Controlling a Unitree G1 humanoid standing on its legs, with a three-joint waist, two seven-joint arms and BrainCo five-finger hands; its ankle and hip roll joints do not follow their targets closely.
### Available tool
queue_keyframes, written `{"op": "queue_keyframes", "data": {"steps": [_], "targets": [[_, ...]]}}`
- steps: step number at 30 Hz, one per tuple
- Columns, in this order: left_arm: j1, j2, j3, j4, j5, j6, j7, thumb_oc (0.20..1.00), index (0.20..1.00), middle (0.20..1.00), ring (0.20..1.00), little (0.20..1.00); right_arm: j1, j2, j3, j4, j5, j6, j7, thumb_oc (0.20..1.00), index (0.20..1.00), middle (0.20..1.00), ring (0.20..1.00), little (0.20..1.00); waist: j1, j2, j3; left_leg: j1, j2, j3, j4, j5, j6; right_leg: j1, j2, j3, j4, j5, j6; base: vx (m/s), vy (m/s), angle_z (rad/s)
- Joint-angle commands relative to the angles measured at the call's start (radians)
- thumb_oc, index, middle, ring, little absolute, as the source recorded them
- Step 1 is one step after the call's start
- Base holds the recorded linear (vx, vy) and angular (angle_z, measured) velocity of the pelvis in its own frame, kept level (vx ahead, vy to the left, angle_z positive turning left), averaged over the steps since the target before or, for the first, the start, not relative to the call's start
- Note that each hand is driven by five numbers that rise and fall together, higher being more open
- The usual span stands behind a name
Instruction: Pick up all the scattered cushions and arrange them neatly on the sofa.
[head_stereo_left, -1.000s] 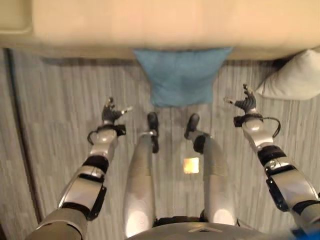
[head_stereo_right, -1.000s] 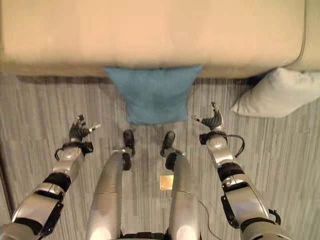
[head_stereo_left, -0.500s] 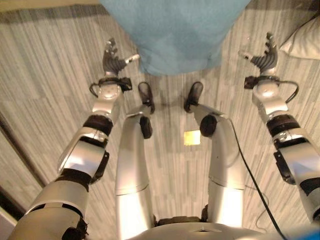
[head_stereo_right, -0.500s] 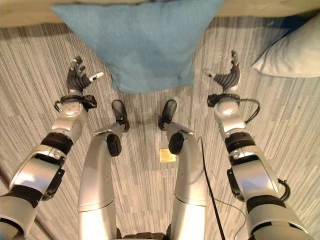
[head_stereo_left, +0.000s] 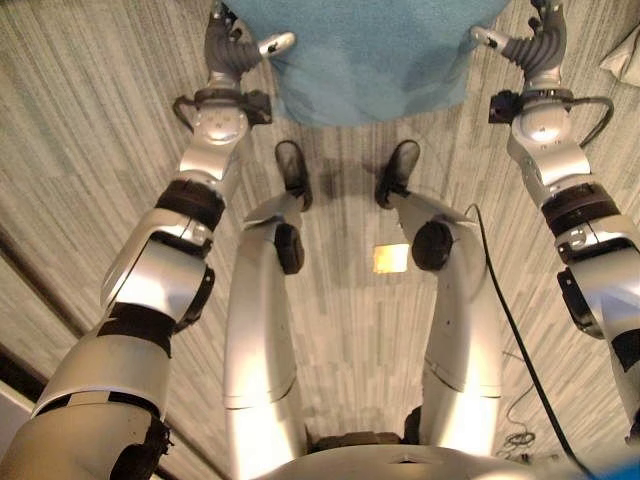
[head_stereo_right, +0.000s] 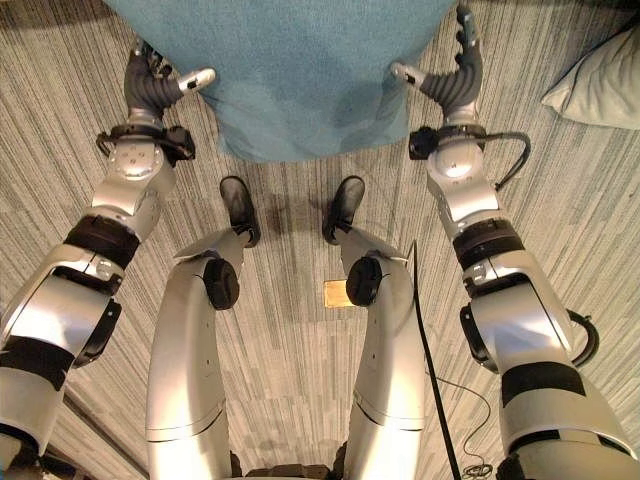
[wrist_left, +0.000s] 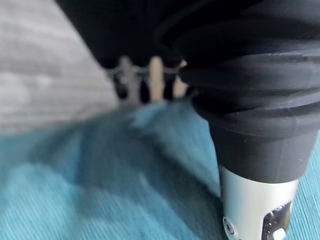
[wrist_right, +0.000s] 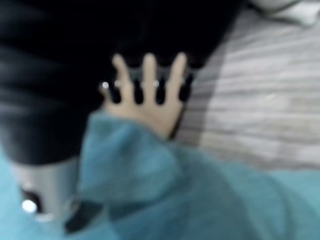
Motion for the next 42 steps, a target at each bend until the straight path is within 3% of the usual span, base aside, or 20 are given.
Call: {"op": "queue_keyframes", "data": {"steps": [1,10,11,12,13,21,28,29,39,41,42], "targets": [[0.012,-0.046,0.008,0.006,-0.001,-0.064,0.011,1.0,1.0,1.0,1.0,1.0,0.008,0.048,0.055,0.008,-0.001,-0.037,-0.001,1.0,1.0,1.0,1.0,1.0,-0.01,0.004,-0.061,0.045,-0.02,-0.112,-0.013,-0.019,-0.064,0.061,-0.027,0.069,-0.067,0.015,0.176,0.0,0.0,0.0],[-0.095,-0.133,-0.02,0.025,-0.033,-0.072,0.035,1.0,1.0,1.0,1.0,1.0,-0.124,0.212,0.118,0.07,-0.004,-0.027,-0.018,1.0,1.0,1.0,1.0,1.0,0.002,0.018,-0.052,0.045,-0.022,-0.118,-0.026,-0.003,-0.074,0.061,-0.015,0.066,-0.087,0.028,0.178,0.0,-0.004,0.0],[-0.114,-0.138,-0.028,0.018,-0.025,-0.078,0.041,1.0,1.0,1.0,1.0,1.0,-0.141,0.246,0.118,0.078,0.018,-0.035,-0.017,0.2,0.2,0.2,0.2,0.2,0.005,0.025,-0.056,0.045,-0.025,-0.119,-0.032,0.002,-0.076,0.061,-0.011,0.063,-0.094,0.031,0.178,0.0,-0.009,0.03],[-0.115,-0.138,-0.025,0.01,-0.02,-0.082,0.049,0.338,0.338,0.338,0.338,0.338,-0.143,0.26,0.115,0.076,0.024,-0.037,-0.013,0.2,0.2,0.2,0.2,0.2,0.005,0.026,-0.058,0.045,-0.028,-0.121,-0.034,0.004,-0.077,0.061,-0.009,0.062,-0.095,0.031,0.177,0.0,-0.013,0.05],[-0.11,-0.144,-0.021,-0.005,-0.021,-0.089,0.056,0.2,0.2,0.2,0.2,0.2,-0.142,0.275,0.114,0.067,0.033,-0.045,-0.013,0.2,0.2,0.2,0.2,0.2,0.007,0.027,-0.062,0.045,-0.03,-0.124,-0.04,0.006,-0.078,0.061,-0.008,0.061,-0.098,0.032,0.176,0.0,-0.024,0.04],[-0.066,-0.152,0.019,-0.065,-0.047,-0.121,0.074,0.2,0.2,0.2,0.2,0.2,-0.135,0.285,0.083,-0.001,0.014,-0.074,-0.032,0.2,0.2,0.2,0.2,0.2,-0.004,0.025,-0.118,0.045,-0.04,-0.125,-0.069,0.015,-0.088,0.066,0.006,0.051,-0.124,0.037,0.179,0.0,-0.01,0.04],[0.018,-0.151,0.072,-0.191,-0.058,-0.149,0.071,0.2,0.2,0.2,0.2,0.2,-0.065,0.244,0.014,-0.126,-0.031,-0.089,-0.053,0.2,0.2,0.2,0.2,0.2,-0.007,0.054,-0.207,0.046,-0.044,-0.134,-0.147,0.044,-0.102,0.108,0.023,-0.004,-0.212,0.054,0.183,-0.02,0.001,0.02],[0.064,-0.156,0.089,-0.244,-0.054,-0.155,0.064,0.2,0.2,0.2,0.2,0.2,-0.02,0.234,-0.012,-0.176,-0.041,-0.095,-0.052,0.2,0.2,0.2,0.2,0.2,-0.01,0.065,-0.231,0.069,-0.047,-0.139,-0.192,0.059,-0.103,0.142,0.033,-0.022,-0.253,0.061,0.184,-0.06,0.013,-0.05],[0.272,-0.257,0.133,-0.407,-0.002,-0.164,0.039,0.2,0.2,0.2,0.2,0.2,0.199,0.263,-0.122,-0.369,-0.099,-0.124,-0.04,0.2,0.2,0.2,0.2,0.2,-0.019,0.067,-0.23,0.38,-0.054,-0.149,-0.44,0.112,-0.128,0.435,0.052,-0.067,-0.448,0.094,0.189,-0.05,-0.013,0.05],[0.401,-0.28,0.131,-0.496,0.038,-0.153,0.002,0.2,0.2,0.2,0.2,0.2,0.336,0.265,-0.152,-0.488,-0.154,-0.129,-0.026,0.2,0.2,0.2,0.2,0.2,-0.025,0.065,-0.245,0.537,-0.041,-0.161,-0.545,0.136,-0.151,0.591,0.057,-0.083,-0.552,0.105,0.191,0.03,-0.074,0.05],[0.407,-0.281,0.131,-0.499,0.039,-0.152,0.002,0.2,0.2,0.2,0.2,0.2,0.343,0.265,-0.152,-0.493,-0.155,-0.127,-0.026,0.2,0.2,0.2,0.2,0.2,-0.025,0.065,-0.243,0.546,-0.041,-0.161,-0.551,0.138,-0.152,0.601,0.057,-0.085,-0.557,0.106,0.191,0.05,-0.068,0.06]]}}
